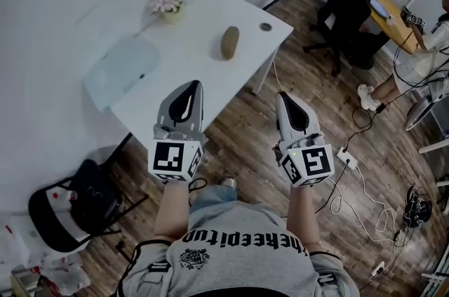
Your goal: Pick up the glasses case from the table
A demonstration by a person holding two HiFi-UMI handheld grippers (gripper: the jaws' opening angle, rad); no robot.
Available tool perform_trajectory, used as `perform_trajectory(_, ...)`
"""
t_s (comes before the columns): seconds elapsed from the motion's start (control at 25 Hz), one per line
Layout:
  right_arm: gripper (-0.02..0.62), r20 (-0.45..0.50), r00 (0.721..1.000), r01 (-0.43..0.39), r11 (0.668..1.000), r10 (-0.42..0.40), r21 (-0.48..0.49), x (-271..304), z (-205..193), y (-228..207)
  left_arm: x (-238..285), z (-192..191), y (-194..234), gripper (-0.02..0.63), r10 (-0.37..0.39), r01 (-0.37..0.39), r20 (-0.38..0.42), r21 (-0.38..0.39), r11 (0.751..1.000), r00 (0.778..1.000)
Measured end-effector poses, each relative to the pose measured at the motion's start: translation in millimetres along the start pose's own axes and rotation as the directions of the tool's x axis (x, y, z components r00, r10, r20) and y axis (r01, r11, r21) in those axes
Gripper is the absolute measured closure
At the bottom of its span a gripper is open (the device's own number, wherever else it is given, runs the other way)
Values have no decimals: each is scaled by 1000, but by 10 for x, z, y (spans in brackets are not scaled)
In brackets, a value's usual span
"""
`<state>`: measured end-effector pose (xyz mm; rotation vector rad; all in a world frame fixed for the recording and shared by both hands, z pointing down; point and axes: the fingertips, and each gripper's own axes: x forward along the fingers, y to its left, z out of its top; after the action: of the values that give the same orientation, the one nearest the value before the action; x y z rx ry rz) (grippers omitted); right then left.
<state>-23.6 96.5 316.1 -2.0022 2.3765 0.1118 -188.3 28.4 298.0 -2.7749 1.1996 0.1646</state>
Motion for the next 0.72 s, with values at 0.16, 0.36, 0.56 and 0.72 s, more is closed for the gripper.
perform_trajectory(0.16,594,2,1000,21,1000,-21,4,148,-64,-74,183,-82,95,588,-53,53,-2,5,999,999)
perform_trajectory(0.36,594,-1,1000,19,999,-19,27,250,-134,-114,347,-157,160,588,-113,113,3,-21,993,994)
perform_trajectory(0.56,594,-7,1000,25,999,-25,33,317,-153,-226,487,-243,191,588,-138,137,-6,-51,989,990)
perform_trajectory(0.72,594,-9,1000,19,1000,-19,23,441,-157,-350,620,-285,201,588,-132,131,-15,-61,990,991)
